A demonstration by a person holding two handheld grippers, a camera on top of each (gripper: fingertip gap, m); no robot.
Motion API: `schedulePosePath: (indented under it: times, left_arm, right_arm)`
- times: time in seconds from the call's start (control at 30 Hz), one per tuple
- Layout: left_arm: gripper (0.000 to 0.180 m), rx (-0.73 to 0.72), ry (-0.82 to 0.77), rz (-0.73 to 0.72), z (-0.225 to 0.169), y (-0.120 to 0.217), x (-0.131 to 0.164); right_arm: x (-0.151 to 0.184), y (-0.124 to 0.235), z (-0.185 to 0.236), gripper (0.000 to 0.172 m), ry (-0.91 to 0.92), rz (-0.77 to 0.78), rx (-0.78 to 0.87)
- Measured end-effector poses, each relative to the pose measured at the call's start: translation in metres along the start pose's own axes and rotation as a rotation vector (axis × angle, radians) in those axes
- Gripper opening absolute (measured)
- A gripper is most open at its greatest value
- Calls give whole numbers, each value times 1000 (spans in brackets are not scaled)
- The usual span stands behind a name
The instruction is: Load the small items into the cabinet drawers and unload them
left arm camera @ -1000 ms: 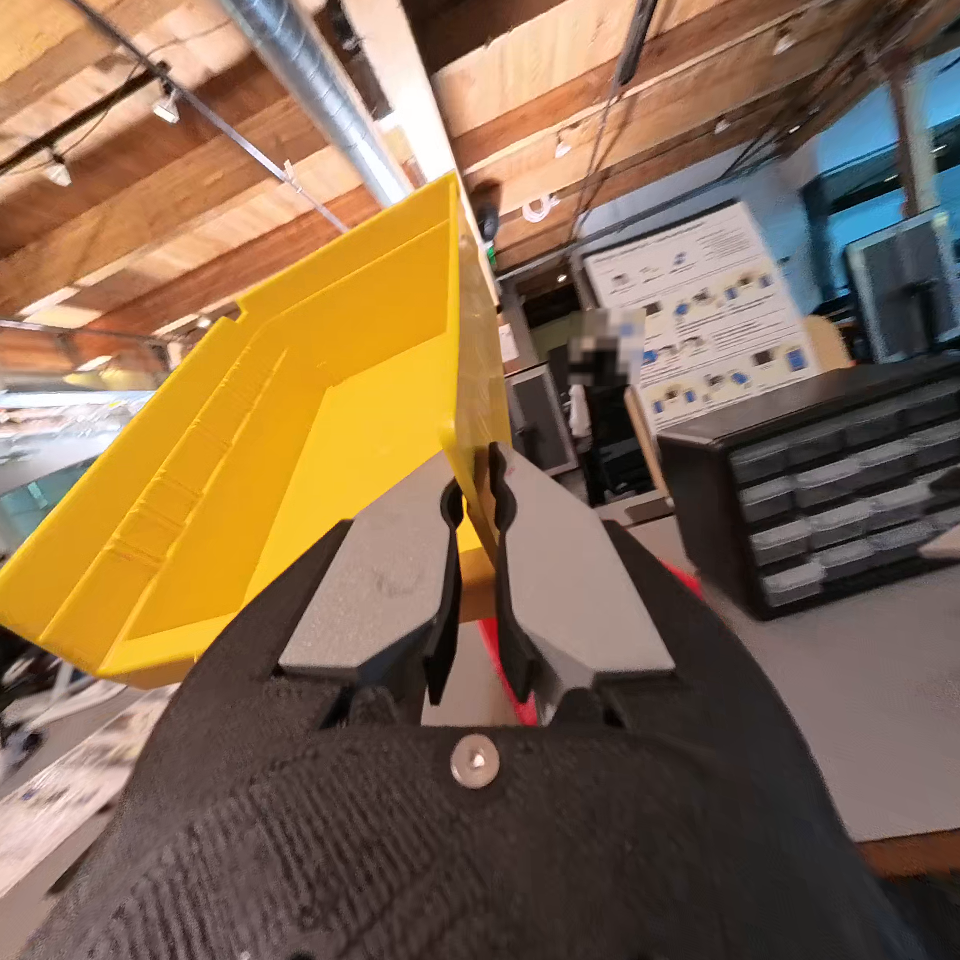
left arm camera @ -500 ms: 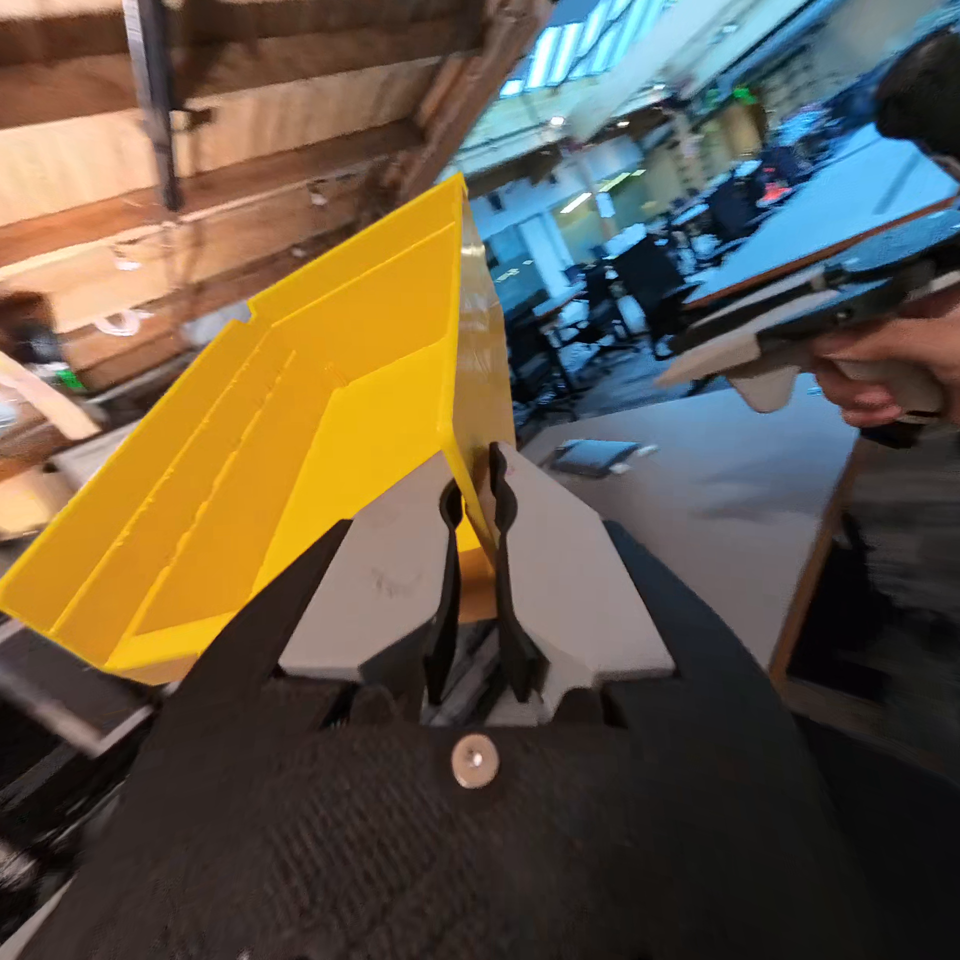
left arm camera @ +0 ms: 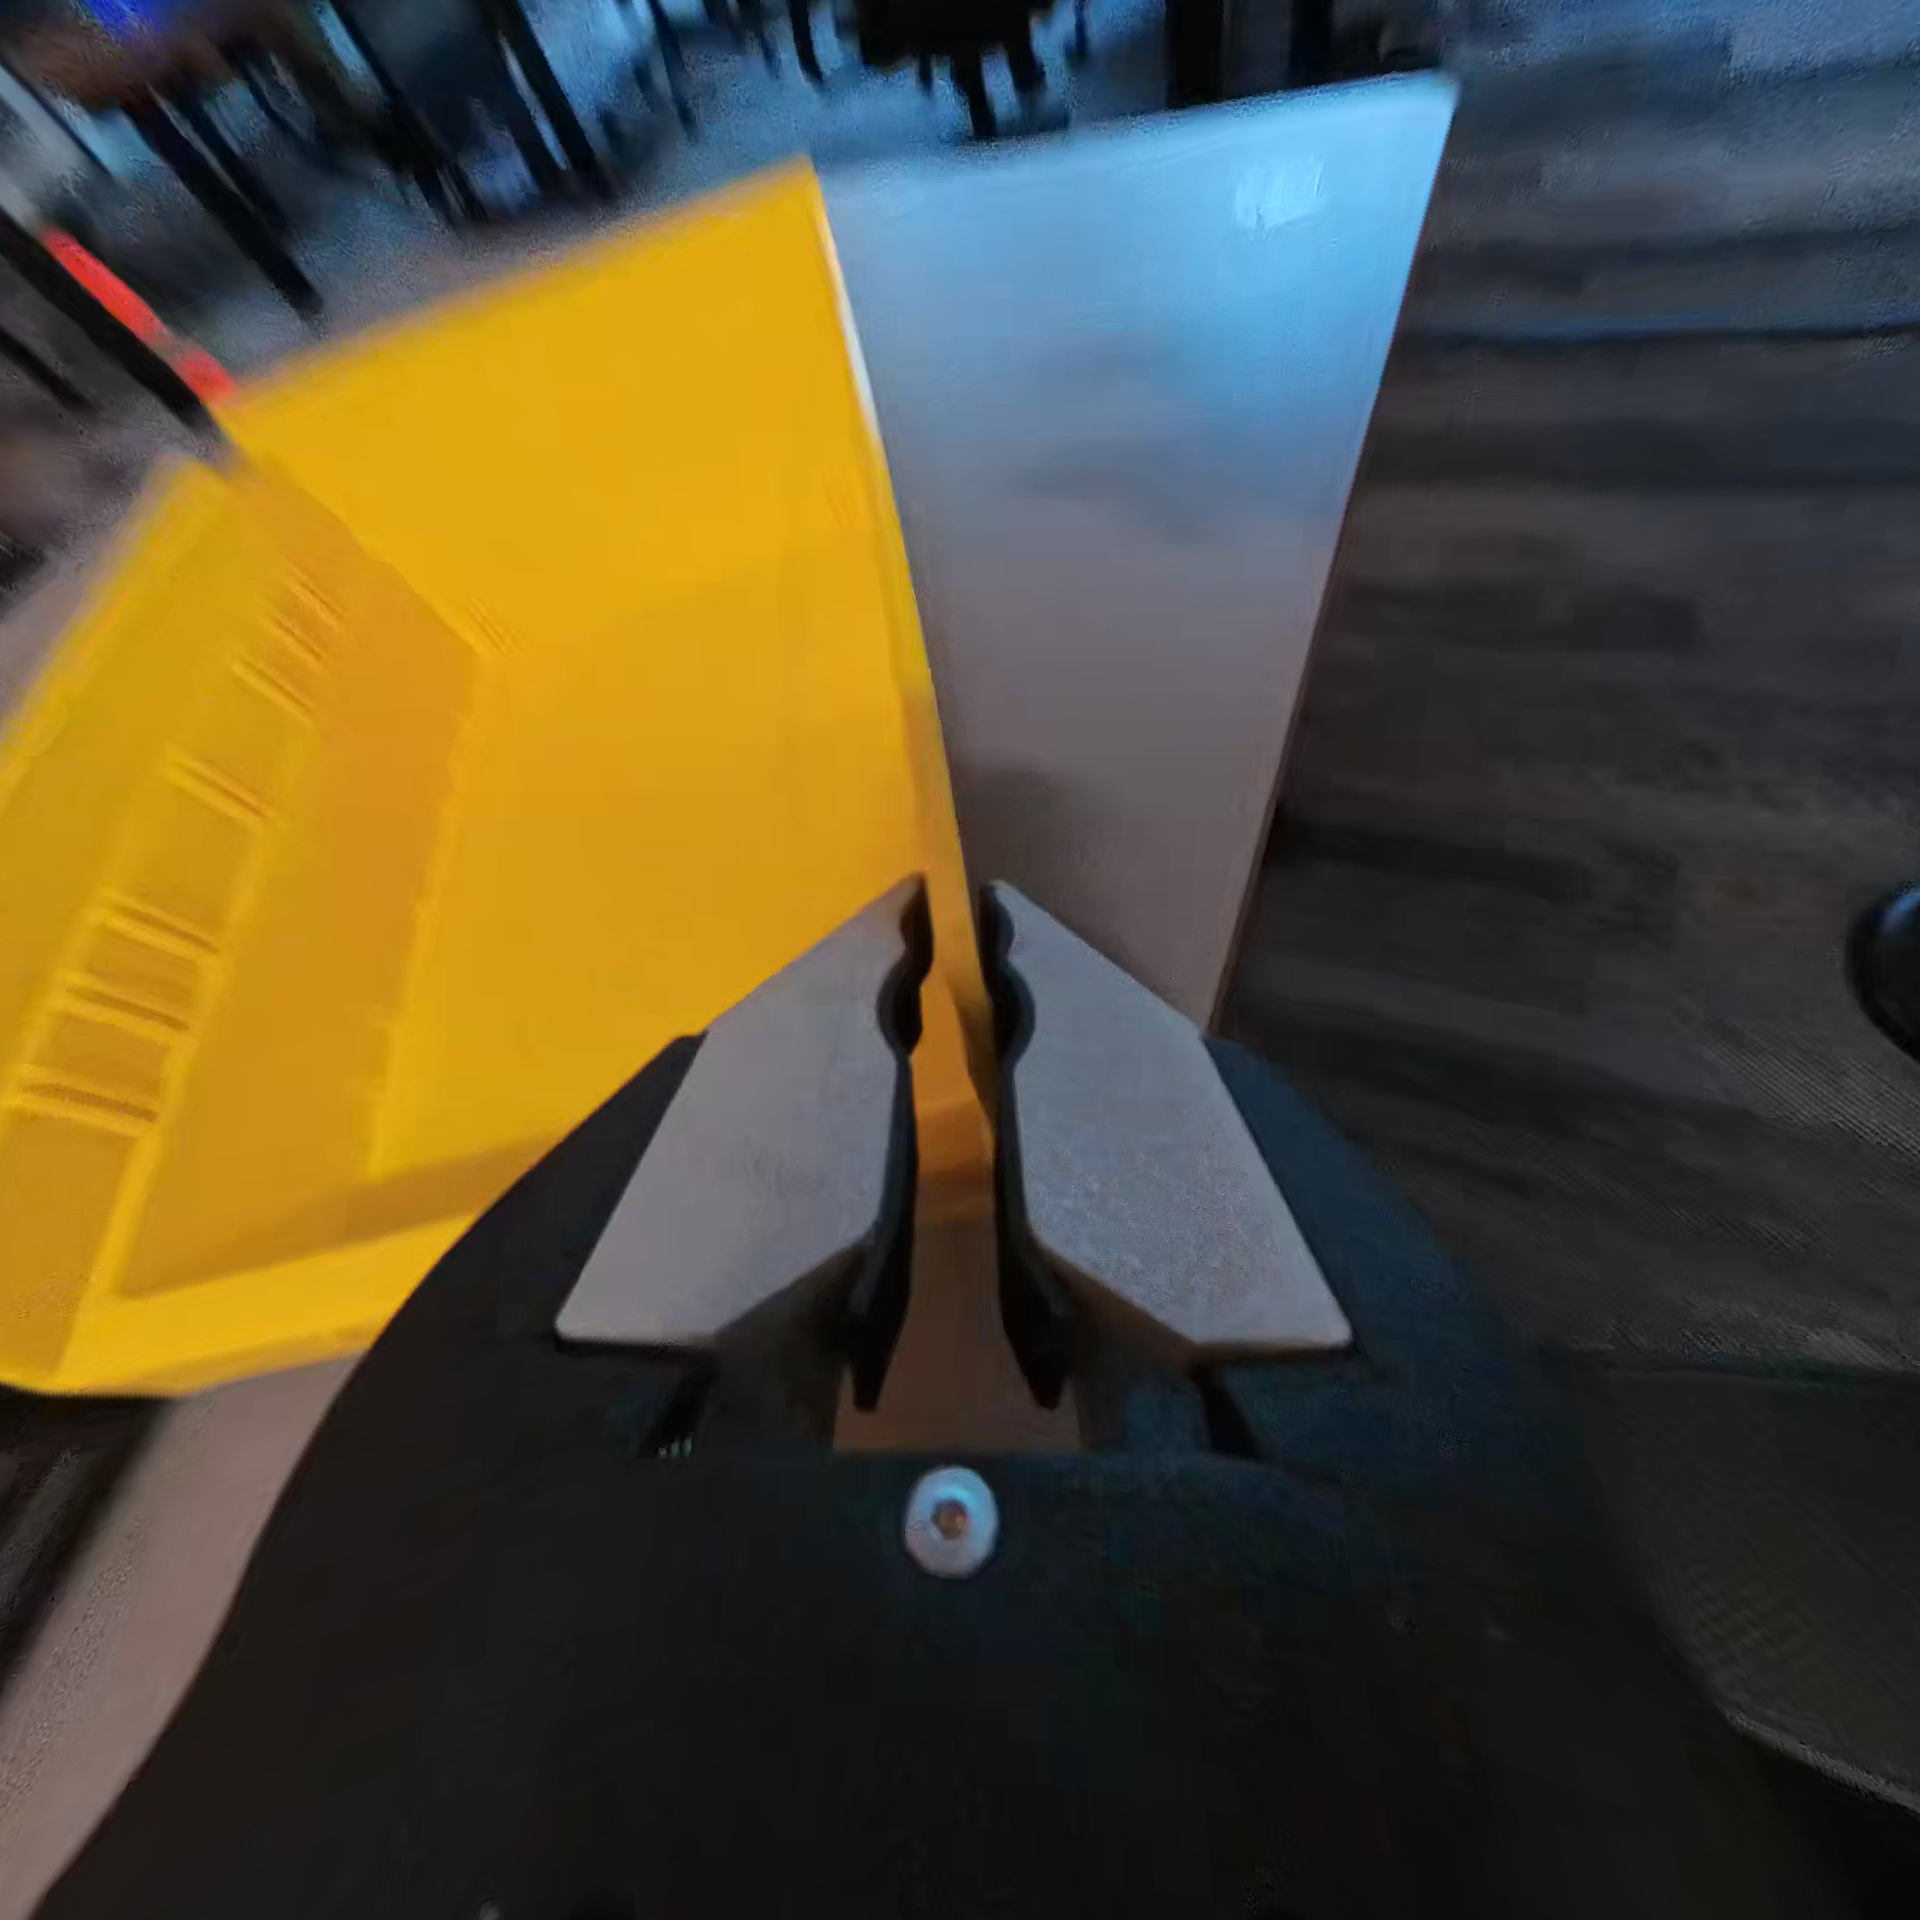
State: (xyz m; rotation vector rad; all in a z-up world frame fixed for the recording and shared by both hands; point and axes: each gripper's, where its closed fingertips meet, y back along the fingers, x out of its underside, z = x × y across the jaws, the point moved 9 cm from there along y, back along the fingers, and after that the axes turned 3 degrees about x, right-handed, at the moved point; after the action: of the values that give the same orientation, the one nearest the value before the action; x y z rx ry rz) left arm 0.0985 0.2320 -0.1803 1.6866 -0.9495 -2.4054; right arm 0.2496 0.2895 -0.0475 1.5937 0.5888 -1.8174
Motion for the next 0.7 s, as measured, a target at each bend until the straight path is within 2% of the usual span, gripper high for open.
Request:
schedulePosePath:
  times: [0.03, 0.1, 0.2, 0.33, 0.47, 0.57, 0.67, 0.7]
  left_arm:
    - [4, -14, 14, 51, 2, -14, 9]
    - [4, -56, 11, 27, 6, -22, 12]
    - [26, -61, 23, -33, 7, 2, 5]
    - [33, -54, 28, -115, 12, 66, 7]
    - [35, -30, 102, -203, 27, 142, 28]
    - [36, -108, 136, -227, 46, 196, 49]
    - [40, -258, 146, -216, 68, 239, 71]
    - [44, -299, 148, -221, 73, 252, 77]
  right_arm:
    - [2, -4, 3, 65, 12, 13, -5]
    - [6, -11, 9, 66, 41, 44, -18]
    - [16, -25, 17, 67, 84, 120, -34]
    - [33, -46, 37, 61, 139, 243, -145]
    - [57, -67, 74, 54, 220, 367, -339]
    - [84, -82, 99, 53, 346, 499, -409]
    - [104, -94, 110, 39, 464, 624, -335]
    - [108, -94, 112, 40, 481, 652, -345]
